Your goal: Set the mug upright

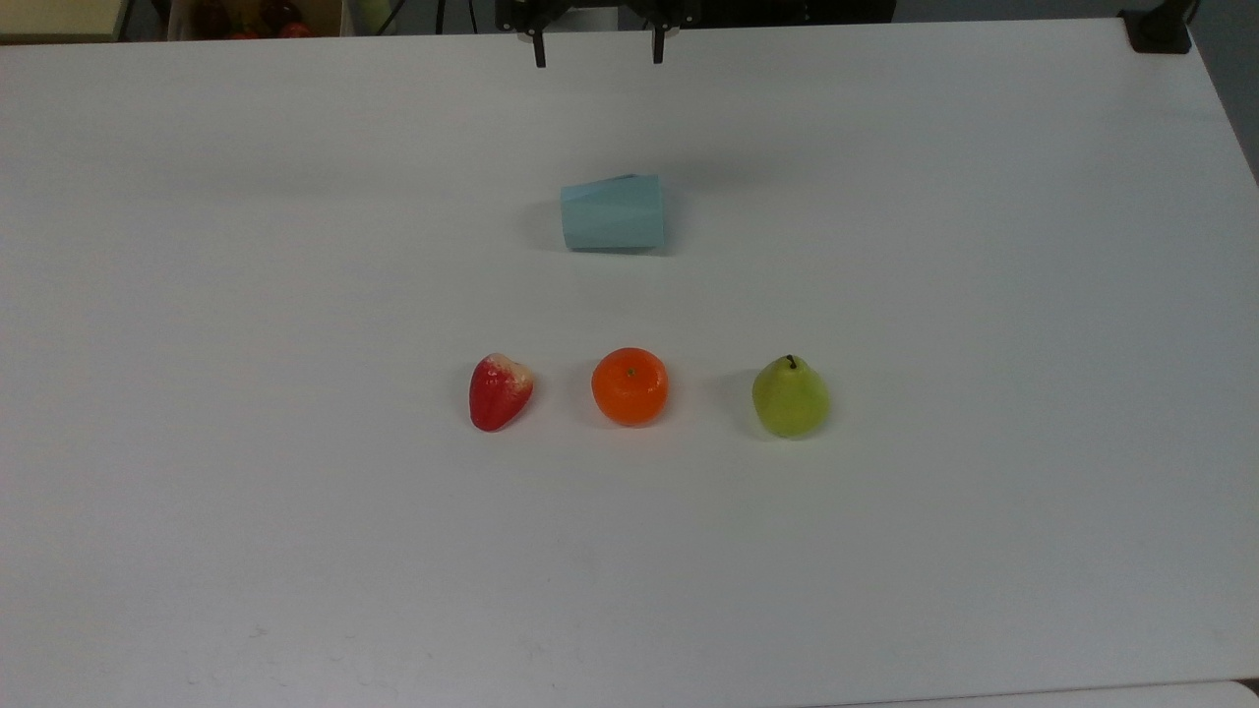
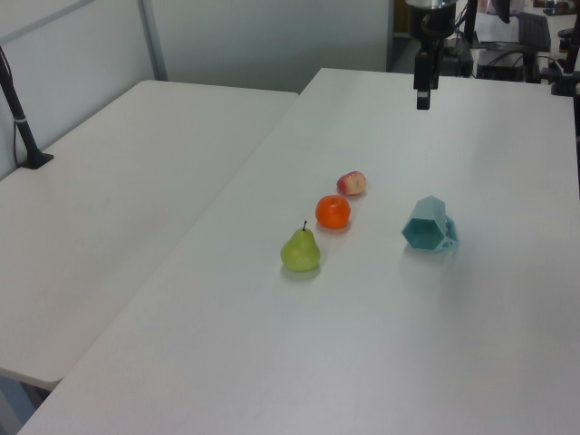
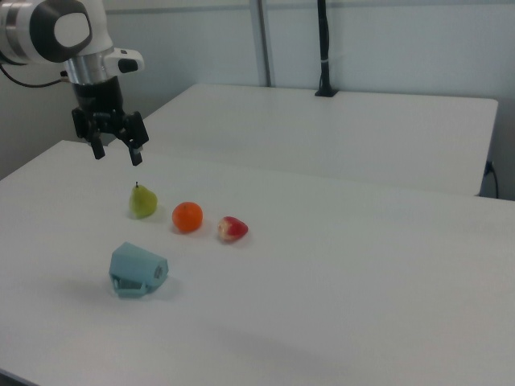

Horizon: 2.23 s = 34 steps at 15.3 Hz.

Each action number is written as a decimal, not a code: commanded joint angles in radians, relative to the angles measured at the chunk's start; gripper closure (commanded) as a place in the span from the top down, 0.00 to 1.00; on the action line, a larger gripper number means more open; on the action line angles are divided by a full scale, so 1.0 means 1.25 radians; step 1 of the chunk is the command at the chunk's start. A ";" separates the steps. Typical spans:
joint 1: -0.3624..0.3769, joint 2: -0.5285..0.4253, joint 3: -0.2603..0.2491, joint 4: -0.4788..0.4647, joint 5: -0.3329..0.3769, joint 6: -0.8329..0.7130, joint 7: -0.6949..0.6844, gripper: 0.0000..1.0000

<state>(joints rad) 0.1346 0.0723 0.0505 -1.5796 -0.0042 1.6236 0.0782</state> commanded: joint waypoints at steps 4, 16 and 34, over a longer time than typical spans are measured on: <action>0.005 -0.015 -0.004 -0.032 0.000 0.020 -0.006 1.00; 0.119 0.024 0.064 -0.091 -0.253 -0.031 0.188 1.00; 0.276 0.315 0.086 -0.129 -0.642 -0.100 0.670 0.96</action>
<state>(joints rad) 0.4787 0.4339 0.1615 -1.7296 -0.7408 1.5430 0.8582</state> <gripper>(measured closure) 0.009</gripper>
